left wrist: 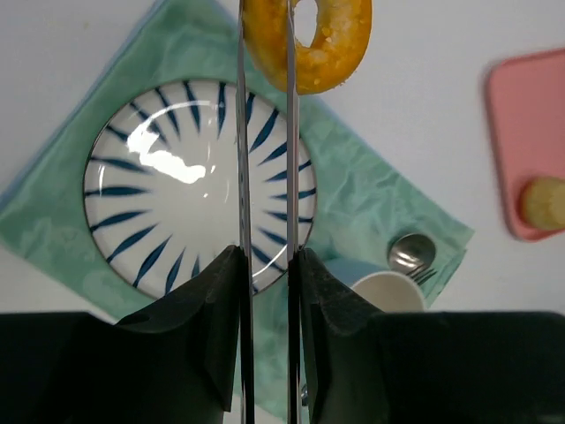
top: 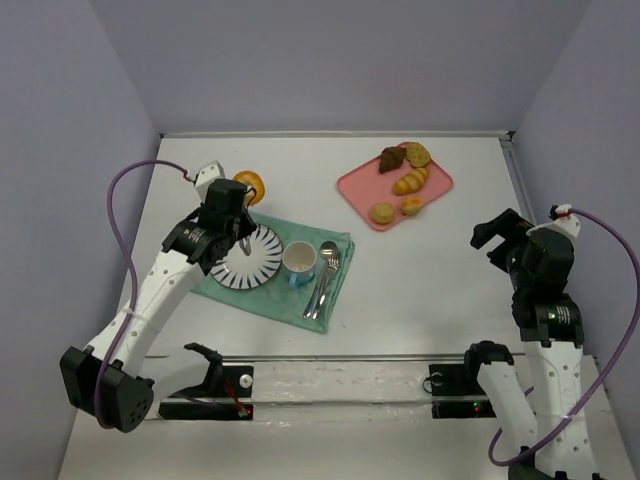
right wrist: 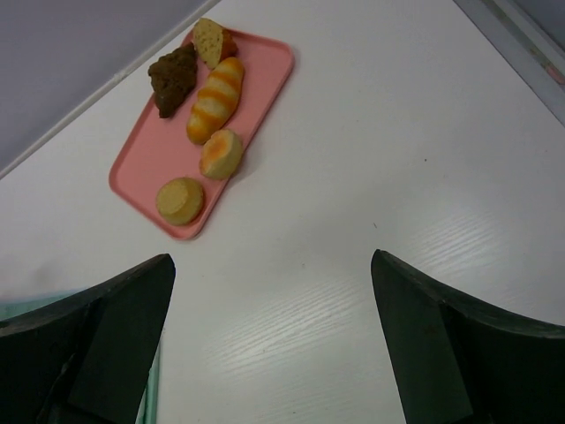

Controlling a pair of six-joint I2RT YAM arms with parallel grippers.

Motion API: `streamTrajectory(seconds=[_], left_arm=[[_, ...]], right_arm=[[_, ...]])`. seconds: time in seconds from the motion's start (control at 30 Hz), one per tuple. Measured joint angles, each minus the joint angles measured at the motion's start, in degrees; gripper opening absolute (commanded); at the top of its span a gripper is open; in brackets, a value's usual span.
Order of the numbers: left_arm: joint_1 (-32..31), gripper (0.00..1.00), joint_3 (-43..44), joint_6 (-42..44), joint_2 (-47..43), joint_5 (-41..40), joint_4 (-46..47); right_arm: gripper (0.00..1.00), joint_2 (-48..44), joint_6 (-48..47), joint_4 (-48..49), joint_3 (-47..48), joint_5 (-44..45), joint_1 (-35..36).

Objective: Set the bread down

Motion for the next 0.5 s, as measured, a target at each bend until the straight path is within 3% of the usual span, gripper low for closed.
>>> streamTrajectory(seconds=[0.37,0.5], left_arm=[[0.22,0.21,-14.34,-11.08,-8.33,1.36,-12.46],[0.22,0.42,-14.91,-12.24,-8.83,1.99,-13.94]], right_arm=[[0.98,2.51,0.0,1.07,-0.11,-2.27,0.0],[0.98,2.49,-0.02,1.09,-0.11,-2.62,0.0]])
